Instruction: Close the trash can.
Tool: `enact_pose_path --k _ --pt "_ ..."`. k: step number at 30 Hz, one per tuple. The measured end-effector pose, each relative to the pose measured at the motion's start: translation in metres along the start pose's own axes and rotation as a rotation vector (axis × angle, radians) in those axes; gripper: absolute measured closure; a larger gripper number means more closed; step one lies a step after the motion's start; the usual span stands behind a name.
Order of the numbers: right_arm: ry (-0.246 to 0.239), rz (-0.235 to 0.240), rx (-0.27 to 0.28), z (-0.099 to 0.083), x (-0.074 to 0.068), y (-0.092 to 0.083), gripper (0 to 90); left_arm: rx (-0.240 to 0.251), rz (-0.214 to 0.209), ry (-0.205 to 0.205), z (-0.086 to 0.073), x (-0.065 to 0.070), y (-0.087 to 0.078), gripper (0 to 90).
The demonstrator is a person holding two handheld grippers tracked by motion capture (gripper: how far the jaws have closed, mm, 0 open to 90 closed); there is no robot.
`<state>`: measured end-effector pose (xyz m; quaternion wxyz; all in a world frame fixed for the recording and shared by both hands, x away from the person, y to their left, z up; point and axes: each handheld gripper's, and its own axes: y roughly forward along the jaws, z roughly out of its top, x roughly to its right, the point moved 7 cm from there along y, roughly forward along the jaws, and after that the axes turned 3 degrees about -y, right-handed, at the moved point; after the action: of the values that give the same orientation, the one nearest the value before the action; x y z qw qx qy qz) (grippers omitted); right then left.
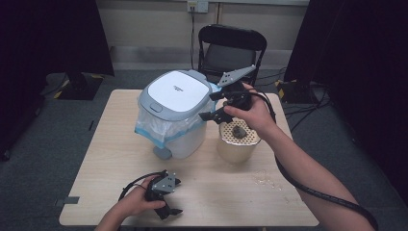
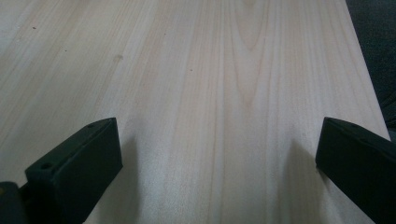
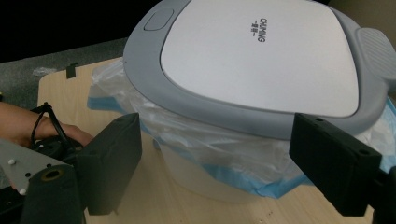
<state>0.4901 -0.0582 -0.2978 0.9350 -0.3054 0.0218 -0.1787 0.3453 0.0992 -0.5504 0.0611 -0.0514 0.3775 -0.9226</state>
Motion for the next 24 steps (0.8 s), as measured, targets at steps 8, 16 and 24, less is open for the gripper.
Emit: enact_pose_path --k 8,16,24 --pt "0.015 -0.001 0.011 -0.015 0.003 -0.009 16.4 0.0 0.0 -0.001 0.0 0.0 0.0 0.0" --pt "0.014 0.004 -0.003 -0.029 0.002 -0.015 16.1 0.0 0.0 -0.001 0.0 0.0 0.0 0.0" --pt "0.019 0.004 -0.013 -0.045 -0.003 -0.017 15.8 0.004 0.001 -0.001 0.0 0.0 0.0 0.0"
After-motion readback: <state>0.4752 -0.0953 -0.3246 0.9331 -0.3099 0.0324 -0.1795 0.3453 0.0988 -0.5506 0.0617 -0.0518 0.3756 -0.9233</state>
